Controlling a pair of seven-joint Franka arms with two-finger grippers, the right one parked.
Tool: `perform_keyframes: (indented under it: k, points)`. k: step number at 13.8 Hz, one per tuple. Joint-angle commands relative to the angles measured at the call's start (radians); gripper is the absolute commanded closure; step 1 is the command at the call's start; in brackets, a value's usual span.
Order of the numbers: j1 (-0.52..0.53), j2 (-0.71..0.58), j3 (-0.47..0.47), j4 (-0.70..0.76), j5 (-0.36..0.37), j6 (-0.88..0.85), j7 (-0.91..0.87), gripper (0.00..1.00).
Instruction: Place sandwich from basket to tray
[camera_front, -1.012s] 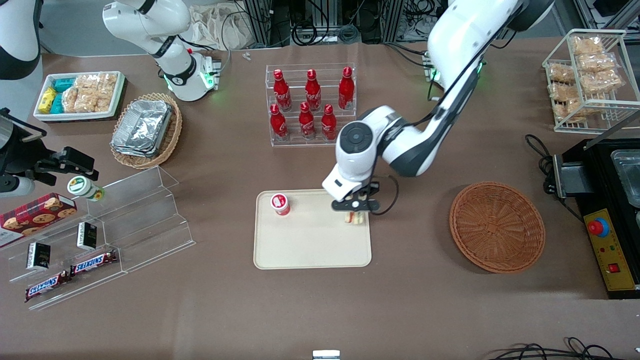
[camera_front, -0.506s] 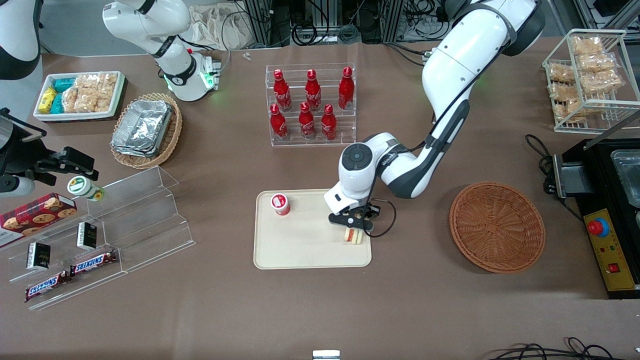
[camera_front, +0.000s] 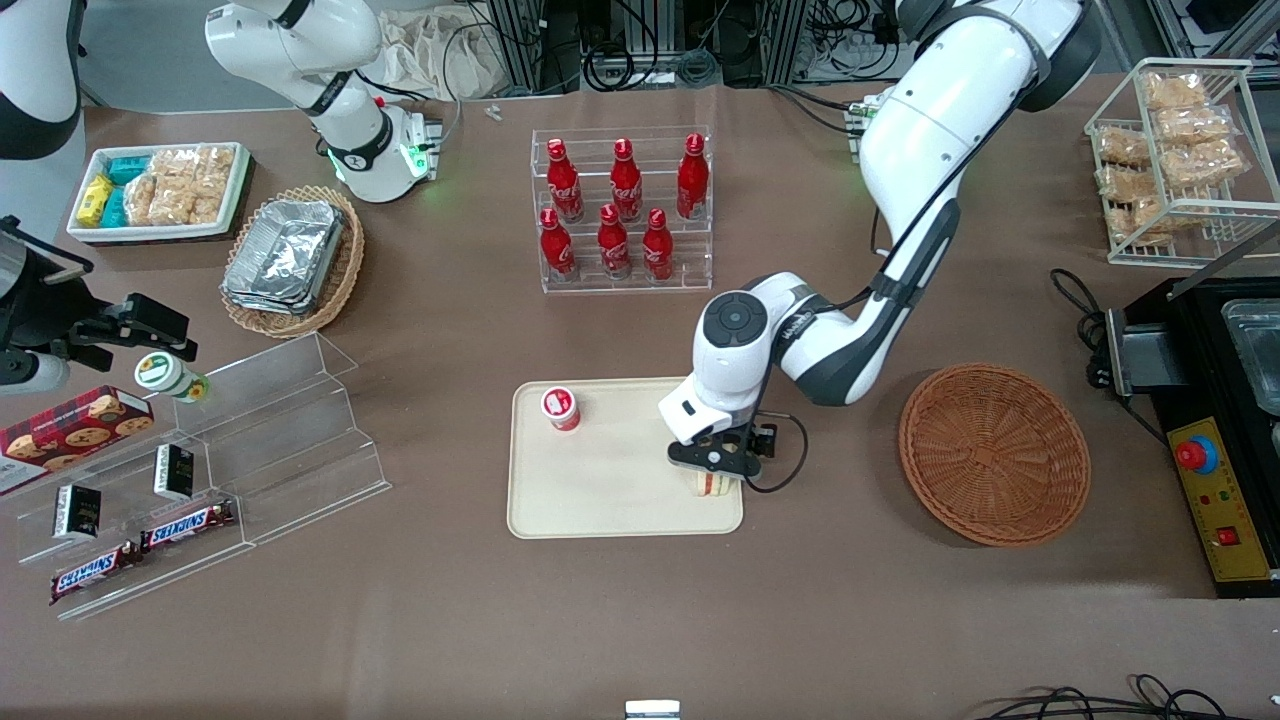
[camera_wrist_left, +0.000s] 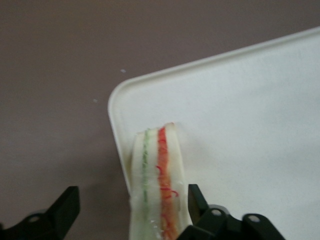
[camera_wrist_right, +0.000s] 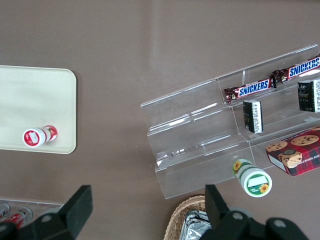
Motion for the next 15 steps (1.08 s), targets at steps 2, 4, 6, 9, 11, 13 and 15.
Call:
perform_keyframes:
  k: [2,4,6,9,11,13,15]
  points:
    - [0.037,-0.185,-0.005,-0.017,-0.111,-0.228,-0.007,0.0]
    - [0.132,-0.261,-0.011,-0.022,-0.24,-0.301,0.054,0.0]
    - [0.172,-0.322,-0.005,-0.014,-0.313,-0.38,0.185,0.0]
    - [0.296,-0.425,-0.005,-0.017,-0.447,-0.498,0.357,0.0]
    - [0.403,-0.498,-0.003,-0.023,-0.52,-0.609,0.48,0.0]
    - [0.399,-0.564,0.088,-0.026,-0.525,-0.736,0.58,0.0]
    - [0.364,-0.652,0.189,-0.08,-0.525,-0.756,0.672,0.0]
